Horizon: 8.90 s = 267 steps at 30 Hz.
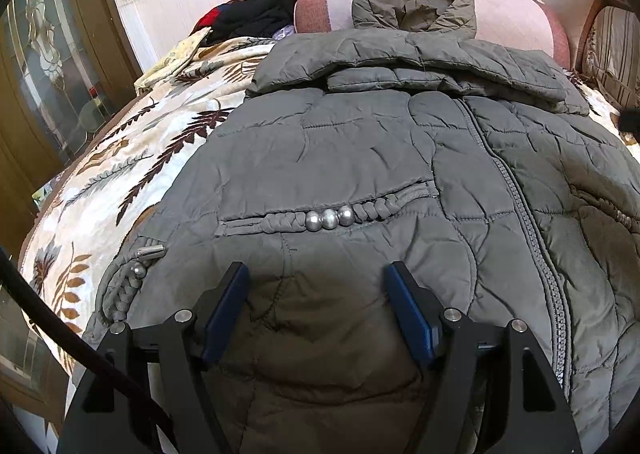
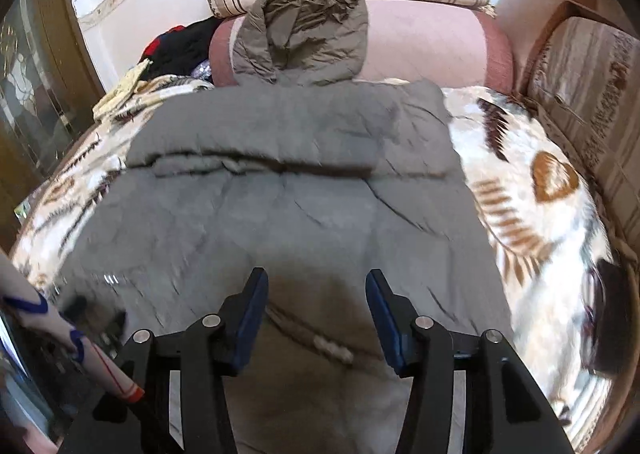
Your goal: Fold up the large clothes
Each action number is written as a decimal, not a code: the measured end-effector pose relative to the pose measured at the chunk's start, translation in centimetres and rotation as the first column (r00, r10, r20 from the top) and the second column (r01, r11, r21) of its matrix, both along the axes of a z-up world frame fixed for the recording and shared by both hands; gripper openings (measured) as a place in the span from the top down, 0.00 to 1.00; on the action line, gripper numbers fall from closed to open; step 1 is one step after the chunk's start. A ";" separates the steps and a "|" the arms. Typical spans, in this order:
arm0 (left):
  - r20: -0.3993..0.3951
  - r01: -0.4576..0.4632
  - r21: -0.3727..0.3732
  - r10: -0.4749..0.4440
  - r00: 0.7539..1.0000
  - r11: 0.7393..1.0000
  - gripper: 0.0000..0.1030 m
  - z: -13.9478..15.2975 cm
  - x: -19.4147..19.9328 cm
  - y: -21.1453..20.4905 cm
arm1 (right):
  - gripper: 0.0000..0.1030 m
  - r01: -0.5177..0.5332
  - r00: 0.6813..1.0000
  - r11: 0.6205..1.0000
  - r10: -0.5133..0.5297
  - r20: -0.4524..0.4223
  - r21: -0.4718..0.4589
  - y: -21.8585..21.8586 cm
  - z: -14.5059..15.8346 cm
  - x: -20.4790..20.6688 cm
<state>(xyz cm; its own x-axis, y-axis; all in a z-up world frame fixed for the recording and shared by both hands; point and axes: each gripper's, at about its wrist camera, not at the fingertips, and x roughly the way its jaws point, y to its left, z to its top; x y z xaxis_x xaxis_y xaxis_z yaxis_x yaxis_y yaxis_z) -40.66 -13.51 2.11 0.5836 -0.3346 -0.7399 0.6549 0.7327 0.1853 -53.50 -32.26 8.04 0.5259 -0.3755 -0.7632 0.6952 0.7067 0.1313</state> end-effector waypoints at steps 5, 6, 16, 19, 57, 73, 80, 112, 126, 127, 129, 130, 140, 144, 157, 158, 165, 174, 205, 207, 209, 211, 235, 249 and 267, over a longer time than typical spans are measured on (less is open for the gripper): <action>-0.013 0.001 -0.006 -0.001 1.000 1.000 0.30 0.0 0.1 0.0 | 0.46 -0.030 0.999 1.000 0.030 -0.033 -0.002 -0.7 1.2 4.7; -0.016 0.002 -0.007 -0.002 1.000 1.000 0.30 0.0 0.2 0.1 | 0.46 -0.028 0.999 1.000 0.029 -0.036 0.009 -1.0 1.2 5.5; -0.067 0.008 -0.084 -0.014 0.998 0.996 0.30 2.6 1.2 0.7 | 0.46 0.013 0.998 0.998 -0.008 -0.069 0.068 -4.7 1.0 10.5; -0.044 -0.014 -0.153 0.007 0.999 0.988 0.30 5.0 3.1 0.1 | 0.46 0.040 0.998 0.996 -0.036 -0.056 0.082 -6.5 1.2 11.0; -0.137 -0.053 -0.090 0.041 0.990 0.995 0.22 1.9 17.1 -14.4 | 0.45 0.266 0.956 0.963 -0.259 0.135 -0.033 -28.7 16.0 23.2; -0.119 -0.072 -0.086 0.061 0.991 0.994 0.21 1.5 16.9 -14.8 | 0.82 0.267 0.963 0.959 -0.270 -0.015 -0.092 -37.1 7.7 27.6; -0.134 -0.073 -0.093 0.060 0.989 0.993 0.21 1.6 17.1 -14.7 | 0.95 0.274 0.961 0.952 -0.267 0.065 -0.139 -33.9 8.5 24.5; -0.085 -0.058 -0.323 0.033 0.996 0.944 0.21 5.8 17.5 -13.2 | 0.91 0.064 0.979 0.984 -0.030 0.201 -0.164 -14.0 5.1 9.7; -0.141 -0.024 -0.385 -0.033 0.989 0.923 0.21 7.3 20.4 -14.4 | 0.68 -0.078 0.996 0.996 0.079 0.037 -0.045 -14.3 -3.6 18.7; -0.134 -0.019 -0.391 -0.036 0.990 0.920 0.21 7.6 20.5 -14.8 | 0.68 -0.073 0.996 0.996 0.076 0.051 -0.052 -14.1 -3.9 18.5; -0.118 0.009 -0.401 -0.061 0.991 0.916 0.21 8.2 20.4 -16.0 | 0.68 -0.062 0.995 0.997 0.065 0.079 -0.047 -13.9 -4.1 18.1; -0.120 0.035 -0.407 -0.091 0.989 0.913 0.21 8.2 20.2 -16.6 | 0.68 -0.057 0.994 0.998 0.060 0.090 -0.036 -14.0 -4.2 18.0; -0.164 0.122 -0.166 -0.150 0.975 0.978 0.19 2.4 19.9 -21.2 | 0.68 -0.111 0.989 0.993 0.113 0.095 -0.028 -13.8 -1.9 16.5; -0.169 0.115 -0.172 -0.145 0.975 0.978 0.18 2.2 20.1 -21.0 | 0.64 -0.027 0.984 0.993 0.046 0.173 -0.115 -14.7 1.5 14.6; -0.144 0.086 -0.211 -0.118 0.983 0.974 0.18 4.0 19.2 -19.9 | 0.63 0.052 0.995 0.993 -0.043 0.089 -0.102 -15.7 -0.7 14.7; -0.147 0.088 -0.230 -0.123 0.981 0.969 0.18 4.5 19.1 -19.6 | 0.63 0.034 0.993 0.993 -0.021 0.113 -0.116 -14.9 0.1 14.5; -0.131 0.115 -0.170 -0.139 0.982 0.979 0.18 3.7 18.2 -20.3 | 0.63 -0.048 0.997 0.995 0.053 0.059 -0.091 -11.8 -0.6 16.4; -0.121 0.118 -0.179 -0.140 0.983 0.977 0.18 5.6 16.5 -18.7 | 0.62 -0.040 0.998 0.999 0.042 0.042 -0.026 -10.0 -0.9 15.4; -0.017 0.015 -0.025 -0.015 1.000 1.000 0.17 -0.1 -0.4 4.1 | 0.42 -0.056 0.998 0.998 0.056 0.024 -0.006 8.2 -7.8 -5.4; -0.004 0.010 -0.027 -0.010 1.000 1.000 0.17 -0.2 -0.5 4.0 | 0.41 -0.057 0.997 0.998 0.058 0.042 -0.008 8.2 -8.0 -5.8; 0.010 0.007 -0.028 -0.007 1.000 1.000 0.17 -0.2 -0.7 3.9 | 0.41 -0.064 0.997 0.998 0.065 0.048 -0.025 8.5 -8.1 -5.9; 0.016 0.003 -0.037 -0.002 1.000 0.999 0.17 -0.3 -0.7 4.0 | 0.41 -0.072 0.996 0.997 0.074 0.052 -0.036 8.6 -8.1 -6.0; 0.023 -0.016 -0.072 0.018 1.000 0.997 0.08 -0.6 -0.4 4.6 | 0.38 -0.085 0.988 0.993 0.094 0.123 -0.080 9.1 -8.5 -7.0; 0.004 -0.040 -0.110 0.041 0.999 0.993 0.00 -0.8 0.0 5.2 | 0.34 -0.040 0.955 0.999 0.043 0.294 -0.017 7.9 -5.2 -13.0; -0.031 -0.007 -0.151 0.002 1.000 0.989 0.00 1.5 0.2 7.1 | 0.53 0.132 0.870 0.889 -0.316 0.379 0.438 4.2 -9.6 -22.0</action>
